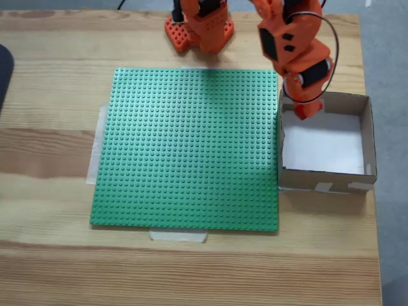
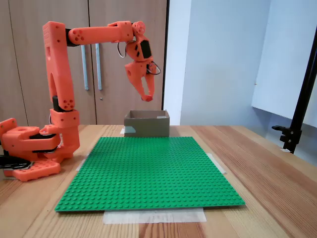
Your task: Pick the red lego block and put it in the box.
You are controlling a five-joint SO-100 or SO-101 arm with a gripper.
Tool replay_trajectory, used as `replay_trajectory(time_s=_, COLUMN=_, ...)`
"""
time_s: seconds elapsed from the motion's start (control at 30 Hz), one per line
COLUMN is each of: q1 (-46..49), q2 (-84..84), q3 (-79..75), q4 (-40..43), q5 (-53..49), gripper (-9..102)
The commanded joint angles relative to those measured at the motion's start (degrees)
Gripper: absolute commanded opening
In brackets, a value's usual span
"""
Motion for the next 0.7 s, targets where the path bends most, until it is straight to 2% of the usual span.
replay_trajectory(time_s=0.0, q1=-2.0, q2=1.8, q3=-4.6, q4=-1.3, q5=0.4, gripper=0)
replay_trajectory(time_s=0.67, q1=-5.4, q2=-7.2, q3=-0.7, q4=-8.6, q5=1.0, gripper=-1)
